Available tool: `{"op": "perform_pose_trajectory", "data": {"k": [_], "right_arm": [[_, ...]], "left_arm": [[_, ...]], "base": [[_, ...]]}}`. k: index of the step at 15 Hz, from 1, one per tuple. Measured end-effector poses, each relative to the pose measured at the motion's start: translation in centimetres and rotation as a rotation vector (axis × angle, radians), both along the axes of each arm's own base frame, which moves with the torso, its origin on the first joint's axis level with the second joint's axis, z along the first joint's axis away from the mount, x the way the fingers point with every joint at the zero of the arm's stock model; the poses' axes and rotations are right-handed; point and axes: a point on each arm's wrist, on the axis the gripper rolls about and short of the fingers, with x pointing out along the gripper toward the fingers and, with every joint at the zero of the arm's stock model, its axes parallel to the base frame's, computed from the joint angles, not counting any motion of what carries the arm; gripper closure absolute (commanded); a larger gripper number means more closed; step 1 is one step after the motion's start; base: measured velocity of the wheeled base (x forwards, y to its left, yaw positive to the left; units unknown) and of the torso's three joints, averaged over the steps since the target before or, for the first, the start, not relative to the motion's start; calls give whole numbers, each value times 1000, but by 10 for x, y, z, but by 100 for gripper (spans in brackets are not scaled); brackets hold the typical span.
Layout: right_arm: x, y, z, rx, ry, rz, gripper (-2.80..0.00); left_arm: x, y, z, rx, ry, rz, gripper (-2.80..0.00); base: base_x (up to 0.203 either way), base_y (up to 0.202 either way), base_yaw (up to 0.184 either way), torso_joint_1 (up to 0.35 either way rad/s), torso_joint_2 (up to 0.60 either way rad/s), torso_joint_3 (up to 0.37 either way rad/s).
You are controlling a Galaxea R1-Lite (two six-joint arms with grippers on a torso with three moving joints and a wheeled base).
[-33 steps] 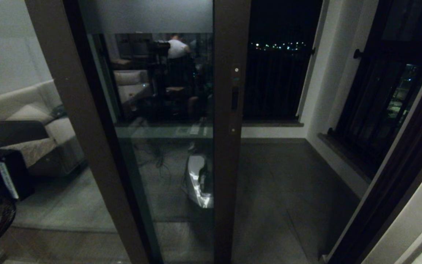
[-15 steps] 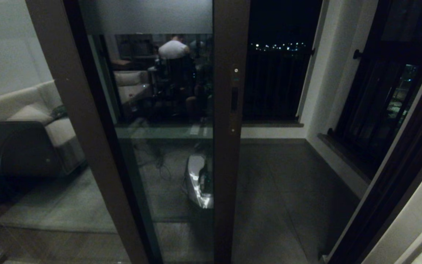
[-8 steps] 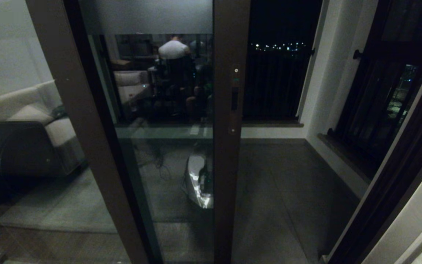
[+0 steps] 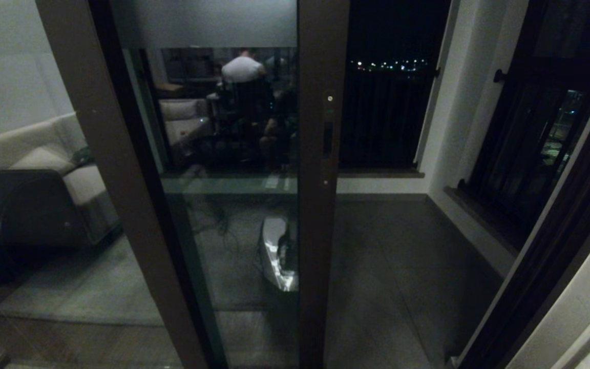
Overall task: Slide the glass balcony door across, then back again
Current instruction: Close the slid door
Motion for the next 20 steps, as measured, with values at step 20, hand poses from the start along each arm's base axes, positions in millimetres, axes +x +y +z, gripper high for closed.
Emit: {"op": "perform_pose_trajectory", "data": {"k": [20], "right_arm": [[278,151,257,-18,381,459,0]], "left_arm": [[0,0,0,0,-1,0,0]], "base": [[0,0,0,0,0,0]]}}
